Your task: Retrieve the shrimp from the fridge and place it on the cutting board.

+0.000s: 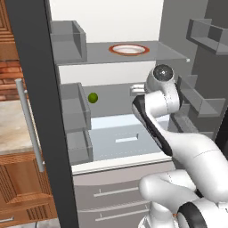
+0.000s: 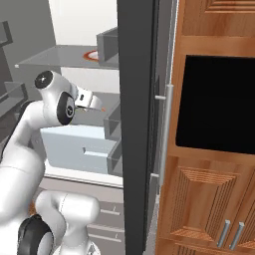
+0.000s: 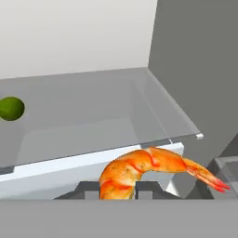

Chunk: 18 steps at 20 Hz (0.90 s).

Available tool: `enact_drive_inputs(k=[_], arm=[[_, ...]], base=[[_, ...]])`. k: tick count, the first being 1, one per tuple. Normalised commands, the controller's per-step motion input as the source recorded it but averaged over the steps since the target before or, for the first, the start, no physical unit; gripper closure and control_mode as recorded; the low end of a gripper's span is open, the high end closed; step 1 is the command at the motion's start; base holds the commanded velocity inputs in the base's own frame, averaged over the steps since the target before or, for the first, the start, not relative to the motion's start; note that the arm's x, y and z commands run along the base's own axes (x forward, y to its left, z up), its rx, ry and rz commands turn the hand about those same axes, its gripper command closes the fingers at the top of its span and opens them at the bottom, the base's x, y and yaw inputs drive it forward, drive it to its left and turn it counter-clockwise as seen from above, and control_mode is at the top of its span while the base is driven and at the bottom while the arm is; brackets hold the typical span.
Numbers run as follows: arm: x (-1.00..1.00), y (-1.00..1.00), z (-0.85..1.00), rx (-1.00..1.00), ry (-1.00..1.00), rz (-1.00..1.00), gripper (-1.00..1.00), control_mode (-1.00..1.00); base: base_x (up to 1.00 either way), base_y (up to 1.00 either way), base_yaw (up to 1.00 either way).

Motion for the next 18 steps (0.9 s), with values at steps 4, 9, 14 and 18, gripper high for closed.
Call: enact_drive_inputs(k=[4,9,14,18], arm=[[-0.25,0.01,-0.09,0.0,0.0,0.03,1.0,1.0],[0.0,0.0,0.0,0.0,0.0,0.0,1.0,1.0],[0.0,0.0,0.0,0.0,0.0,0.0,1.0,1.0],[0.0,0.0,0.0,0.0,0.0,0.0,1.0,1.0]], base=[[-0.75,0.04,0.13],[-1.0,0.31,0.14],[-1.0,0.73,0.08],[-0.66,1.0,0.0]])
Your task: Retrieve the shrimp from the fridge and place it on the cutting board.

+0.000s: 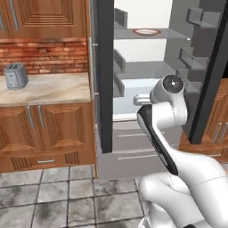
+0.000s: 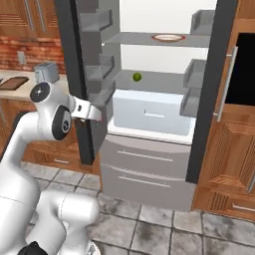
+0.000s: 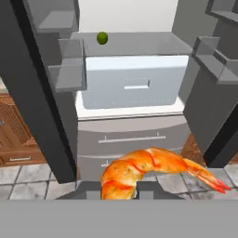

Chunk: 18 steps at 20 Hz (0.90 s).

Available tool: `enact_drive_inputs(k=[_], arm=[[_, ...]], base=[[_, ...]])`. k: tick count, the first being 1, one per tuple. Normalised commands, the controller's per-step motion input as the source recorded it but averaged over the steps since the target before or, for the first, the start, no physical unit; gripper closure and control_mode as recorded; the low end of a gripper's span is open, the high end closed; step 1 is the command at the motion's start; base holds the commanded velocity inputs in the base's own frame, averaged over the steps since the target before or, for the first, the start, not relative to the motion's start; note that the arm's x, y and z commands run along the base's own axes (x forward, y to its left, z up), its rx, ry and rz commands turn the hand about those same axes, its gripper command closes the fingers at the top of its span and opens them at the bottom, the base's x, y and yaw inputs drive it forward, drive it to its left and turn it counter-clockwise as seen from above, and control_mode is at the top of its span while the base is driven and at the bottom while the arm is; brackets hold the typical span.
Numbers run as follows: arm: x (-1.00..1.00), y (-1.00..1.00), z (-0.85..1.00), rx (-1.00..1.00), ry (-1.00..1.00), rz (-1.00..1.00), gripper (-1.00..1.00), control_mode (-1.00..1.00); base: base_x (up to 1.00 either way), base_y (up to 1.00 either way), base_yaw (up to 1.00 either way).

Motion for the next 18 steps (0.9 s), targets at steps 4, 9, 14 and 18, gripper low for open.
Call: enact_drive_inputs(k=[4,9,14,18], arm=[[0.0,0.0,0.0,0.0,0.0,0.0,1.0,1.0],[0.0,0.0,0.0,0.0,0.0,0.0,1.0,1.0],[0.0,0.0,0.0,0.0,0.0,0.0,1.0,1.0],[0.0,0.0,0.0,0.0,0.0,0.0,1.0,1.0]], base=[[-0.04,1.0,0.0],[0.0,1.0,0.0],[0.13,1.0,-0.01],[0.52,1.0,-0.02]])
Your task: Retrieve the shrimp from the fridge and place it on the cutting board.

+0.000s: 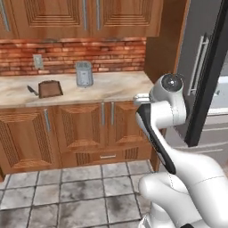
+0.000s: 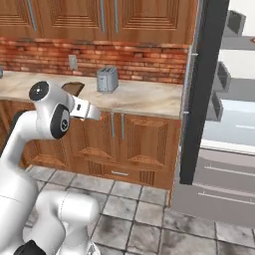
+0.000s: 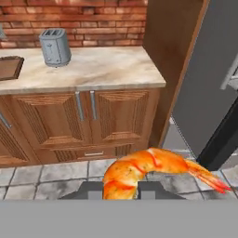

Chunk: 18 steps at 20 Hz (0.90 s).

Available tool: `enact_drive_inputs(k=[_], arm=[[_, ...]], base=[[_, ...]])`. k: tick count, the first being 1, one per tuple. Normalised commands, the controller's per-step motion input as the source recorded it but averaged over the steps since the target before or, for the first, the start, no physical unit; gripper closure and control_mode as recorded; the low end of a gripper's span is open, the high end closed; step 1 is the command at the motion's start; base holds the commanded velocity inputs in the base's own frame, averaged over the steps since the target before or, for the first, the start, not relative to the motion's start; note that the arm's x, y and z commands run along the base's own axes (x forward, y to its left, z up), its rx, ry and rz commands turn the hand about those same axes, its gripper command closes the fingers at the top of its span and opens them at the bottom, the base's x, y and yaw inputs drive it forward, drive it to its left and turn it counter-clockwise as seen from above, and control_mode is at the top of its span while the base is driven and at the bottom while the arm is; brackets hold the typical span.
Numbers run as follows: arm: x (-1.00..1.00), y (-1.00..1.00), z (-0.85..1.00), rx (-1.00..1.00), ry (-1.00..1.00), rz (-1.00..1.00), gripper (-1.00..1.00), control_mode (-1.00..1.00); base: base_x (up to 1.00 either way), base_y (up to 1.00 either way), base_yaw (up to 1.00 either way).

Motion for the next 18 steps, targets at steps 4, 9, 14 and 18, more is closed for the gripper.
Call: enact_drive_inputs(k=[4,9,14,18], arm=[[0.0,0.0,0.0,0.0,0.0,0.0,1.0,1.0],[0.0,0.0,0.0,0.0,0.0,0.0,1.0,1.0],[0.0,0.0,0.0,0.0,0.0,0.0,1.0,1.0],[0.0,0.0,0.0,0.0,0.0,0.0,1.0,1.0]], base=[[0.96,1.0,-0.04],[1.0,1.0,-0.06],[1.0,1.0,-0.04],[1.0,1.0,0.0]])
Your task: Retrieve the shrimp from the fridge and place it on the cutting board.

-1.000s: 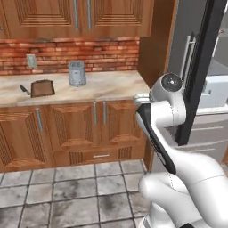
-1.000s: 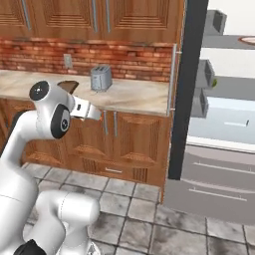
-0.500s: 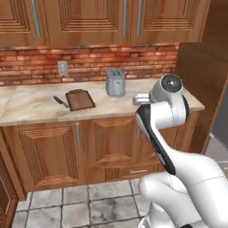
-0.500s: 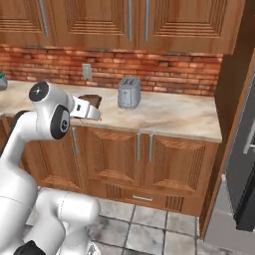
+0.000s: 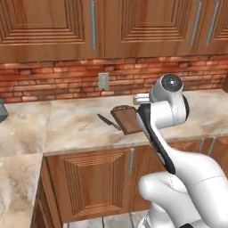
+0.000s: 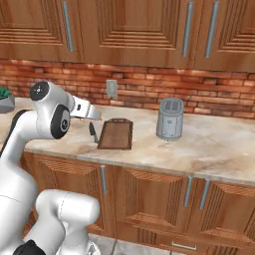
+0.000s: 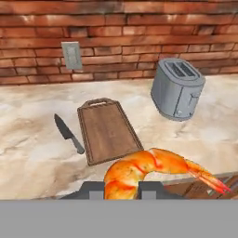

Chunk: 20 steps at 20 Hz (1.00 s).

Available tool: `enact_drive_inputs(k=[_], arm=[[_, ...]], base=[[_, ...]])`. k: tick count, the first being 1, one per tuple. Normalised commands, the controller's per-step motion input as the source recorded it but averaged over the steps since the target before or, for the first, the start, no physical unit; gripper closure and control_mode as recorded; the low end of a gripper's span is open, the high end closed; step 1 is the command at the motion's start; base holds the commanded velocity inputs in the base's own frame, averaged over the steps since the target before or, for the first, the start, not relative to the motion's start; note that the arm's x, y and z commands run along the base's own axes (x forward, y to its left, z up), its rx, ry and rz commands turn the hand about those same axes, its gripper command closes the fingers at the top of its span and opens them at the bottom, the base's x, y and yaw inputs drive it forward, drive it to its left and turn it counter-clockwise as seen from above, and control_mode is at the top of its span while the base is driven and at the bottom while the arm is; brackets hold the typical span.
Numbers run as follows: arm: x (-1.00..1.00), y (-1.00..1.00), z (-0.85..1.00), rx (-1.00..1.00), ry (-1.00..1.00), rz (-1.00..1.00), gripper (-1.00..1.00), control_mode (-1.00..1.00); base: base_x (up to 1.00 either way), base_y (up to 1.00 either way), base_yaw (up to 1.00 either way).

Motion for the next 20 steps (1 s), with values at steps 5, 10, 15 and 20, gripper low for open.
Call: enact_drive_inputs(k=[5,10,15,20], arm=[[0.4,0.05,-0.38,-0.05,0.19,0.06,1.0,-1.0],[0.95,0.0,-1.0,-0.07,0.53,0.23,1.0,-1.0],[0.85,0.0,-0.74,-0.08,0.37,0.13,1.0,-1.0],[0.51,-0.13,-0.28,-0.05,0.0,0.02,1.0,-1.0]], base=[[0.6,0.32,0.03],[0.0,0.0,0.0],[0.0,0.0,0.0],[0.0,0.0,0.0]])
